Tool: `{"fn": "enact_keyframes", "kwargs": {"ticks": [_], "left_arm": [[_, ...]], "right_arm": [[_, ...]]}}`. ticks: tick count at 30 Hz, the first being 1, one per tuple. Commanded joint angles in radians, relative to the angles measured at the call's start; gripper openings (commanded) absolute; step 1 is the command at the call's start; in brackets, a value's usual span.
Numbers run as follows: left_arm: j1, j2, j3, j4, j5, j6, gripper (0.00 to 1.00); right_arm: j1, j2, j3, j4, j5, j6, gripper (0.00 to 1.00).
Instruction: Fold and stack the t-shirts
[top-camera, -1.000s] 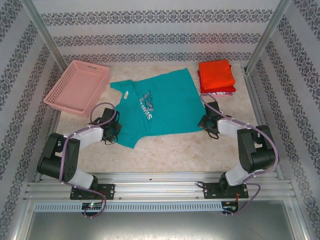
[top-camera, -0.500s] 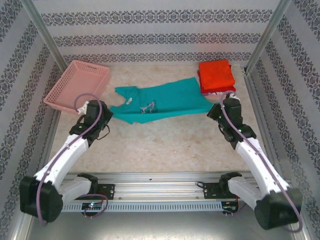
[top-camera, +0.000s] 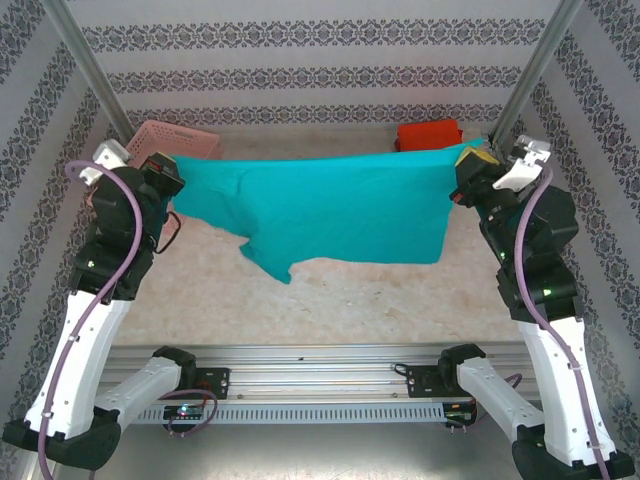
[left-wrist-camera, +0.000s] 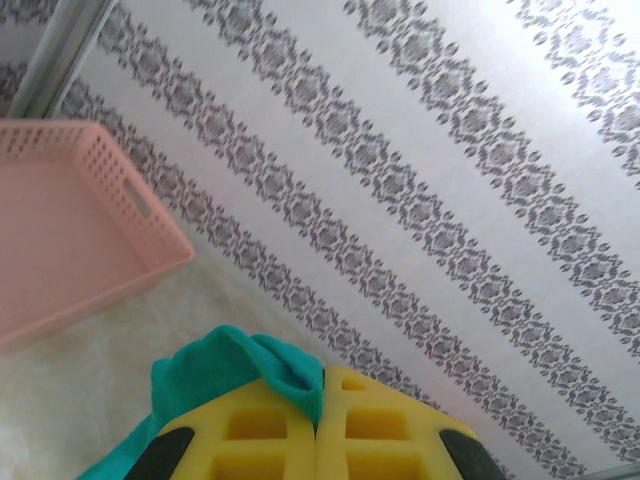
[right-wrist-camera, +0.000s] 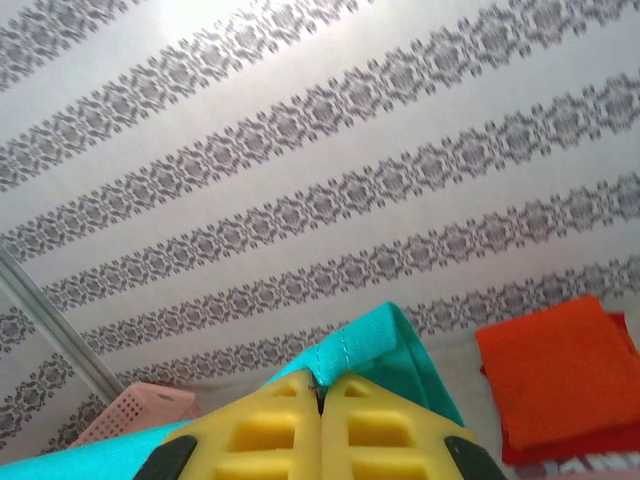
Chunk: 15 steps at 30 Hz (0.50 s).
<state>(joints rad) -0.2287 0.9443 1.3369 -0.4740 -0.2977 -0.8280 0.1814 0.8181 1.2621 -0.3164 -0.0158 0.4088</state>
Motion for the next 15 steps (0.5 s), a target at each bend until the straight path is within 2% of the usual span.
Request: {"fn": "enact_keyframes", "kwargs": {"ticks": [1,8,12,15], "left_arm": [[0.008,0.063,0.066,-0.029,-0.079,0.114,0.0],[0.028,0.264,0.117,0.077,-0.086,0.159,0.0],[0.068,0.407,0.157,0.155,-0.044,0.149,0.0],[0.095,0.534,0.247,0.173,-0.002,0.138,0.0]], "right_arm": [[0.007,0.059,0.042,0.008,0.009,-0.08,0.0],[0.002,0.259,0.074,0.094,-0.019,-0.107,0.0],[-0.009,0.408,0.1,0.172,-0.034,-0.11,0.0],[-0.017,0.532,0.164,0.215,-0.048,-0.104,0.0]]}}
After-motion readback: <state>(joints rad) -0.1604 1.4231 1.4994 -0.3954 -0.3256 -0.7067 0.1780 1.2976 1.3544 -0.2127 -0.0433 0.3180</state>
